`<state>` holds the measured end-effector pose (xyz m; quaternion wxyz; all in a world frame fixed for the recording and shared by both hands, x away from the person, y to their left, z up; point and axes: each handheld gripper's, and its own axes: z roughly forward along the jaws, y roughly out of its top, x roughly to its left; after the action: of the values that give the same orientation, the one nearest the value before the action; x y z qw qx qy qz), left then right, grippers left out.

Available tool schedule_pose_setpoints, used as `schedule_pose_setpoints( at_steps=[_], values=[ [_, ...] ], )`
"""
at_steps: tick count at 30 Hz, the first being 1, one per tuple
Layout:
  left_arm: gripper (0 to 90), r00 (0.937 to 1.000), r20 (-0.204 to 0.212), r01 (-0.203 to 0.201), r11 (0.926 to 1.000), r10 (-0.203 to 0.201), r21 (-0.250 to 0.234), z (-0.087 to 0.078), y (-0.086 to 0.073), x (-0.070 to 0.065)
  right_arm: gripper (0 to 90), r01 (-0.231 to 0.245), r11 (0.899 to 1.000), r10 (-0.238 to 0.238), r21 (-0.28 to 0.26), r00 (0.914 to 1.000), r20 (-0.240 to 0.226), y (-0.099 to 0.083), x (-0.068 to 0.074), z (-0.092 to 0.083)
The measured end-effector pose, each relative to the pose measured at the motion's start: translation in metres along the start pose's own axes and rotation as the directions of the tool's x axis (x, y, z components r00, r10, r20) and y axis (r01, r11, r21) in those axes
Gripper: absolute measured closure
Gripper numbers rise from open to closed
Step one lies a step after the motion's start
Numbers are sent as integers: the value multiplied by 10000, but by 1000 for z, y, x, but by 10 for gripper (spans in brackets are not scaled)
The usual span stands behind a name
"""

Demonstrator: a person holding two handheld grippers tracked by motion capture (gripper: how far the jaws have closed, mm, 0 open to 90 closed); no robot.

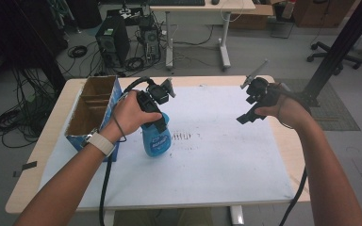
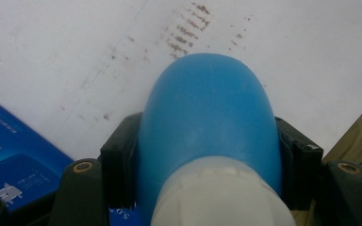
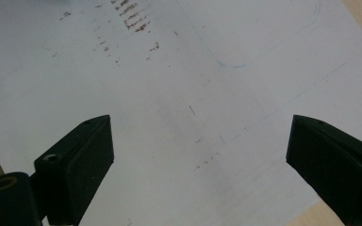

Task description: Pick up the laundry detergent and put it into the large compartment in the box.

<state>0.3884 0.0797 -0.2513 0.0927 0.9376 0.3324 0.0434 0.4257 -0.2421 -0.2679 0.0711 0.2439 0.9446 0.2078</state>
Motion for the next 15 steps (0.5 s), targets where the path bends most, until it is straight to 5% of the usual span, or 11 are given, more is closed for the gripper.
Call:
schedule_pose_setpoints(
  at_steps=[15],
  values=[
    [372, 9970, -168, 749, 9969, -754, -252, -26, -8, 5, 82, 38, 9999, -38, -96, 10000, 19, -1, 2, -3]
  ],
)
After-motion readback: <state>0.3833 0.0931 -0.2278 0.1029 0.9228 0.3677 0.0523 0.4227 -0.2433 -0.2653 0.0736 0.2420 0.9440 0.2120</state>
